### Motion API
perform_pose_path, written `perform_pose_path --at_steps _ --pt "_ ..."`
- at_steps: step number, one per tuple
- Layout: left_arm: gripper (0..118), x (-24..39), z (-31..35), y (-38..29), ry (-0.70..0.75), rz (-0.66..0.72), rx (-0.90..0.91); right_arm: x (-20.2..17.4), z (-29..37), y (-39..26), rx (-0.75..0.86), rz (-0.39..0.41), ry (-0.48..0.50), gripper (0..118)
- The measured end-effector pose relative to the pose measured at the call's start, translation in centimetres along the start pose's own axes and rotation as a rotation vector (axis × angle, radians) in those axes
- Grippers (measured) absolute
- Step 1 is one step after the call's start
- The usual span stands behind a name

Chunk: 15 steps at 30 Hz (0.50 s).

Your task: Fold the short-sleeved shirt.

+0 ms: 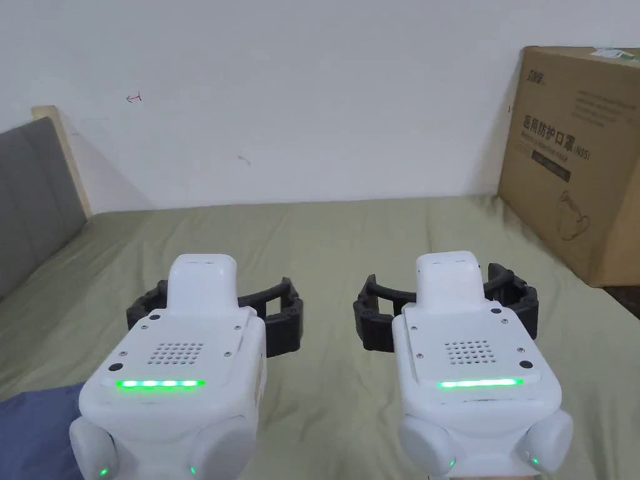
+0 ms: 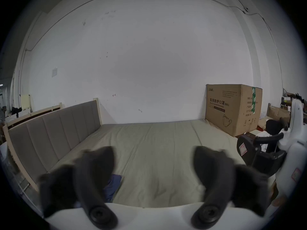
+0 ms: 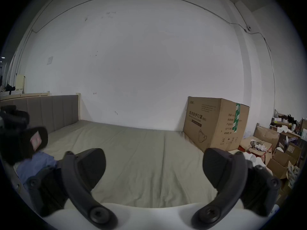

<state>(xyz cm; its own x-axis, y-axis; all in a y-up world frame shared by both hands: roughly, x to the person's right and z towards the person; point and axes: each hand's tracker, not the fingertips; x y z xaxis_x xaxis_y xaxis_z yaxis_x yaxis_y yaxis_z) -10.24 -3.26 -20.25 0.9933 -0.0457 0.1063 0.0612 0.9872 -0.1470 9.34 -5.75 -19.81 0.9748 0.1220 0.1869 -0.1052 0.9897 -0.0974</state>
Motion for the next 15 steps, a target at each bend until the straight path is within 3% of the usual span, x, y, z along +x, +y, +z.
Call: perform_pose_path --at_steps 1,2,3,4,5,8,15 --pt "58 -0.1 -0.1 -0.1 0.004 0.005 -0.003 -0.1 -0.1 -0.2 -0.017 0.001 0.006 106" --pt "16 0.0 -0.4 -0.2 0.013 0.0 -0.014 -0.2 -0.1 -0.5 -0.025 -0.001 0.015 74" --pt "2 0.1 -0.8 -0.3 0.033 -0.015 -0.03 -0.4 -0.2 -0.7 -0.036 -0.004 0.009 34" --pt "1 0.2 -1.0 -0.6 0.062 -0.048 -0.041 -0.6 -0.6 -1.0 -0.055 -0.011 -0.021 9" --pt "0 0.3 -0.9 -0.8 0.046 -0.064 -0.03 -0.6 -0.8 -1.1 -0.074 -0.015 -0.046 9" --pt "0 0.1 -0.7 -0.9 -0.02 -0.008 -0.037 0.1 -0.9 -1.2 -0.069 -0.047 0.0 9" --pt "0 -1.2 -1.4 -0.4 0.017 0.045 -0.049 0.5 -0.9 -0.7 -0.063 -0.082 -0.003 4"
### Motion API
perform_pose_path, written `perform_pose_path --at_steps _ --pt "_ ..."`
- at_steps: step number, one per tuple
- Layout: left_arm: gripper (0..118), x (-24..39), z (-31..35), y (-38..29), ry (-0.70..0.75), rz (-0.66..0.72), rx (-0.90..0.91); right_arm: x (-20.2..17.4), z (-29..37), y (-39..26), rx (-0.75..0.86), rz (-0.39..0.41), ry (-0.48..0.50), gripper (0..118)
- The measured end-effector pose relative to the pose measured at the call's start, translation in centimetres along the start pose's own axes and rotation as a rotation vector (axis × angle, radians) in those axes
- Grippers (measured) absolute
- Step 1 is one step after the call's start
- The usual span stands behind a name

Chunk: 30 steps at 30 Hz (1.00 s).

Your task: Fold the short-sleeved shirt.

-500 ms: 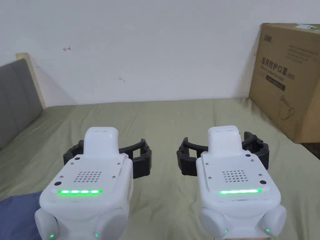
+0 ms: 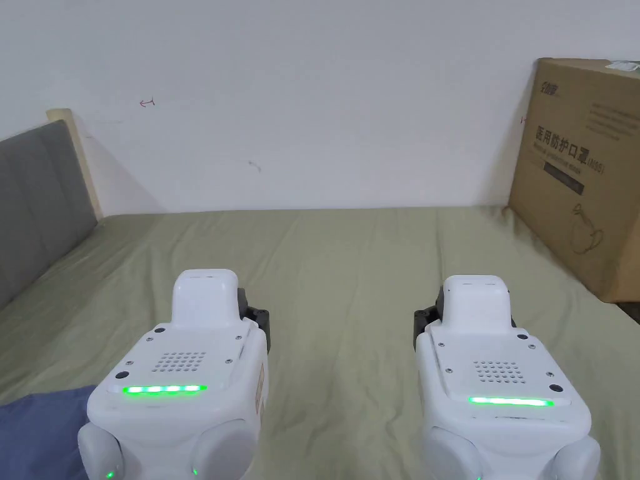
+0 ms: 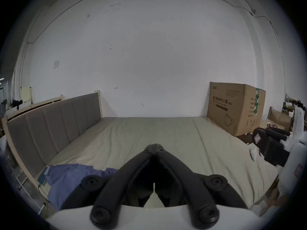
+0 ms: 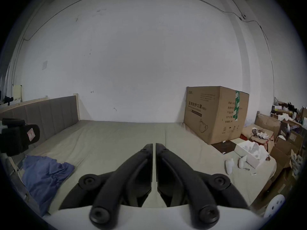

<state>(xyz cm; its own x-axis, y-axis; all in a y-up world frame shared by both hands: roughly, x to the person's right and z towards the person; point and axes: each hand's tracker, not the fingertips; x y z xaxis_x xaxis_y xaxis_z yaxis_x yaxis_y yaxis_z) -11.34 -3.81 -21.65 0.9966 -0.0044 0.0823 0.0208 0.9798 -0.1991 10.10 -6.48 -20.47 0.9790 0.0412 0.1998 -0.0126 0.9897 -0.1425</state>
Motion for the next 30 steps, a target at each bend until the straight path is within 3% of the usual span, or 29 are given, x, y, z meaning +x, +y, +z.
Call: perform_pose_path --at_steps 10,15,23,26,30 --pt "0 -1.0 0.3 0.6 0.006 -0.009 0.011 -1.0 -0.3 0.8 -0.019 0.007 0.067 2" --pt "0 -4.8 2.3 1.0 0.161 -0.05 0.025 -4.3 -0.8 1.8 -0.023 -0.021 0.236 2" --pt "0 -14.9 7.4 0.0 0.462 0.038 -0.008 -12.8 -0.2 1.5 -0.056 -0.026 0.501 2" --pt "0 -17.3 8.5 -0.6 0.506 0.07 -0.032 -15.3 0.9 1.3 -0.055 0.028 0.579 2" --pt "0 -18.5 8.4 -1.6 0.532 0.089 -0.07 -17.0 0.9 0.5 -0.104 0.014 0.647 2"
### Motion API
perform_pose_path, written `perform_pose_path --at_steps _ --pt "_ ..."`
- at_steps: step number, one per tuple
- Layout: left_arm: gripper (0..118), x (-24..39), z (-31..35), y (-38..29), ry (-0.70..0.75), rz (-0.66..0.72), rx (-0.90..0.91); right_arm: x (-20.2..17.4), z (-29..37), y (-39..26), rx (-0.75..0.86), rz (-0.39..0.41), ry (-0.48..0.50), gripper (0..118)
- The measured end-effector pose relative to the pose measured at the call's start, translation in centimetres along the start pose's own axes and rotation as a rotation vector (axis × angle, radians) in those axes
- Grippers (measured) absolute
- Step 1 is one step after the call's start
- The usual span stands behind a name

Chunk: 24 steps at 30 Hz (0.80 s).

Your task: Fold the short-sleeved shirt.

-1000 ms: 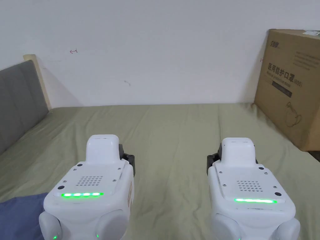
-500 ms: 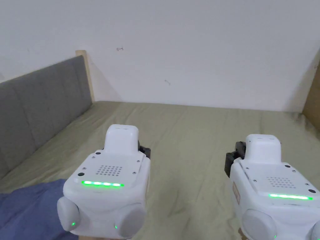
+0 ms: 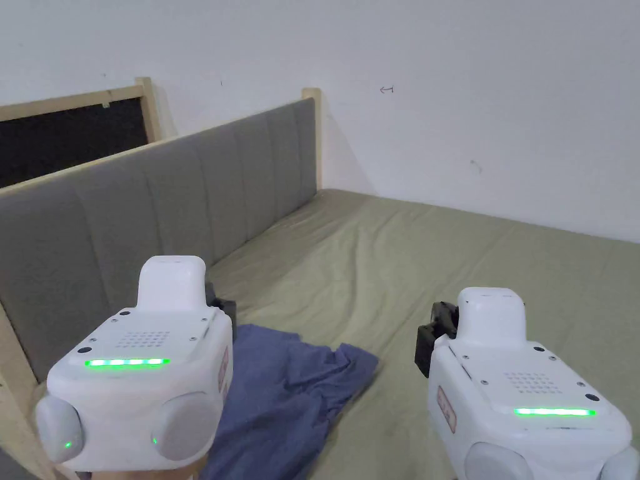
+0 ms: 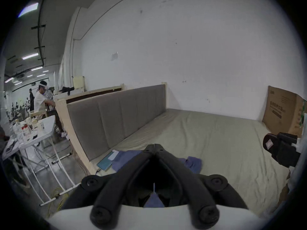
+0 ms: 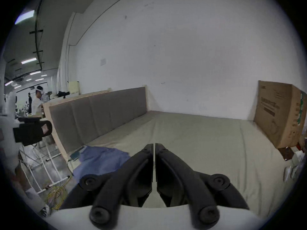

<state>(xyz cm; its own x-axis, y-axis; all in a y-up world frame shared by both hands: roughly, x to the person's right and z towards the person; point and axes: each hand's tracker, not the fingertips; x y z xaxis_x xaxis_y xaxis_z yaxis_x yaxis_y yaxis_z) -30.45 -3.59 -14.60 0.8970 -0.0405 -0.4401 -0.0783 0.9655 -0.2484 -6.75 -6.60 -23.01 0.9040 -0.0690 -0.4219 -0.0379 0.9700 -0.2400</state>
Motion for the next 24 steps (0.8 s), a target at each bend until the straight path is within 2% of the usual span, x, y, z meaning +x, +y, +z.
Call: perform_pose_path --at_steps 6,10,12,14,15,16,22,23,24 --pt "0 0.6 -3.7 -2.0 -0.024 0.017 -0.096 0.7 -1.1 -0.8 -0.044 -0.004 -0.007 2" --pt "2 1.5 -9.6 -4.7 -0.104 -0.011 -0.28 2.0 -2.4 -2.0 -0.087 -0.039 -0.02 2" --pt "47 2.0 -12.3 -6.3 -0.155 -0.053 -0.37 2.6 -3.2 -2.6 -0.113 -0.045 -0.039 2" --pt "95 2.5 -14.9 -8.3 -0.158 -0.033 -0.42 3.1 -4.0 -3.1 -0.142 -0.045 -0.057 2" --pt "109 2.6 -16.2 -9.0 -0.171 -0.016 -0.462 3.4 -4.5 -3.4 -0.154 -0.048 -0.064 2" --pt "117 2.7 -17.6 -9.9 -0.187 0.008 -0.501 3.6 -5.0 -3.7 -0.167 -0.054 -0.069 2" --pt "116 3.8 -24.8 -13.8 -0.169 0.015 -0.623 4.8 -7.7 -5.2 -0.247 -0.057 -0.095 2" --pt "112 4.1 -26.1 -14.5 -0.168 0.002 -0.668 5.0 -8.0 -5.5 -0.258 -0.056 -0.098 2" --pt "102 4.2 -27.1 -15.1 -0.167 -0.008 -0.703 5.1 -8.3 -5.7 -0.267 -0.057 -0.098 2"
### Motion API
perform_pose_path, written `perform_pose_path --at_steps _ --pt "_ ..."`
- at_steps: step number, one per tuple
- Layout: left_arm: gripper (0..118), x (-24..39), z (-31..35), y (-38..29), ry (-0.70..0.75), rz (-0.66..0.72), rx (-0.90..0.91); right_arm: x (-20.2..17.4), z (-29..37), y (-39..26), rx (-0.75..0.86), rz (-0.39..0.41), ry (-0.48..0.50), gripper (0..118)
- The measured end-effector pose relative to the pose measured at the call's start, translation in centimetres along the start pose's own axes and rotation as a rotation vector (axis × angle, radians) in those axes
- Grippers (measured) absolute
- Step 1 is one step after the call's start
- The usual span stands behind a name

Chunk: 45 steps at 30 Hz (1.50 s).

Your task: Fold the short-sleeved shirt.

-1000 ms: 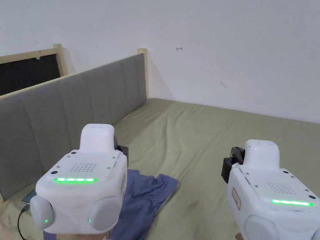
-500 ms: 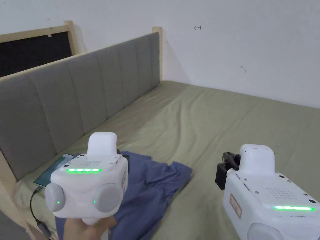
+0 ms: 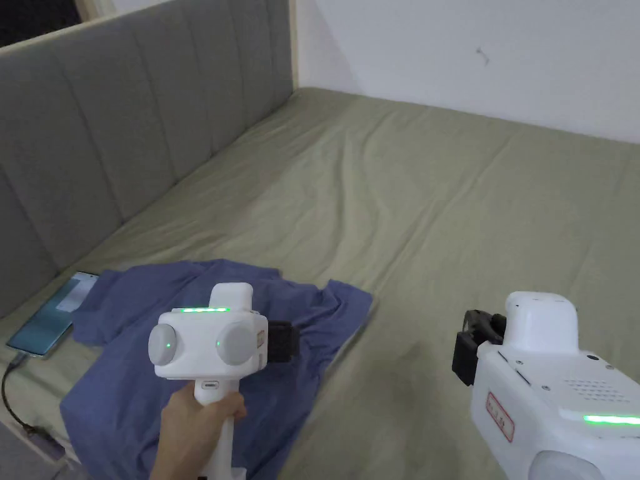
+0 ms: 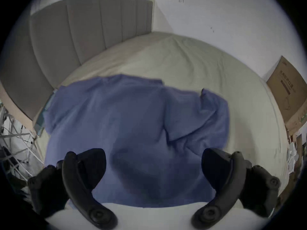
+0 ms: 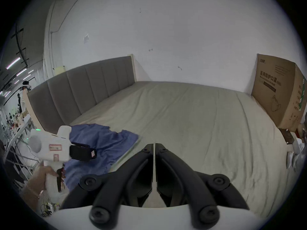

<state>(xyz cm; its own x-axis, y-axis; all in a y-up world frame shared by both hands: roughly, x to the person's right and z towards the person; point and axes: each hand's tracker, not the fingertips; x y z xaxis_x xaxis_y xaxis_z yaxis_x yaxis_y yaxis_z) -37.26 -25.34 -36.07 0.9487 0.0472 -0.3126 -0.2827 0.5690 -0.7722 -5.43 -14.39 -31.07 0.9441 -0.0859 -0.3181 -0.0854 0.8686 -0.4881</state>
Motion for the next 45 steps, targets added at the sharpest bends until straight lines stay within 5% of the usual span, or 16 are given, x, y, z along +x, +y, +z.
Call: perform_pose_path --at_steps 6,9,11,22,25,39,45 --pt "85 0.5 -1.9 -1.0 0.007 -0.023 -0.074 0.8 -1.7 -0.8 -0.053 -0.029 -0.001 2" --pt "25 -0.2 -0.7 -0.6 -0.001 0.008 -0.047 1.2 -1.9 -1.0 -0.069 -0.062 0.013 2" --pt "10 -1.4 -0.8 -0.4 0.015 0.082 -0.06 1.1 -1.5 -0.9 -0.071 -0.068 0.016 2" --pt "9 -0.4 3.4 2.9 -0.158 0.193 -0.037 4.2 1.6 0.3 -0.02 -0.163 -0.009 2" --pt "9 3.2 5.8 4.6 -0.103 0.117 0.036 5.9 3.2 0.6 0.015 -0.185 -0.048 2" --pt "8 33.5 19.0 5.5 -0.831 -0.196 0.149 19.5 17.5 2.3 0.229 -0.302 -0.46 2" --pt "8 43.0 21.3 -0.5 -0.966 -0.305 0.051 24.5 23.6 0.4 0.27 -0.378 -0.618 2"
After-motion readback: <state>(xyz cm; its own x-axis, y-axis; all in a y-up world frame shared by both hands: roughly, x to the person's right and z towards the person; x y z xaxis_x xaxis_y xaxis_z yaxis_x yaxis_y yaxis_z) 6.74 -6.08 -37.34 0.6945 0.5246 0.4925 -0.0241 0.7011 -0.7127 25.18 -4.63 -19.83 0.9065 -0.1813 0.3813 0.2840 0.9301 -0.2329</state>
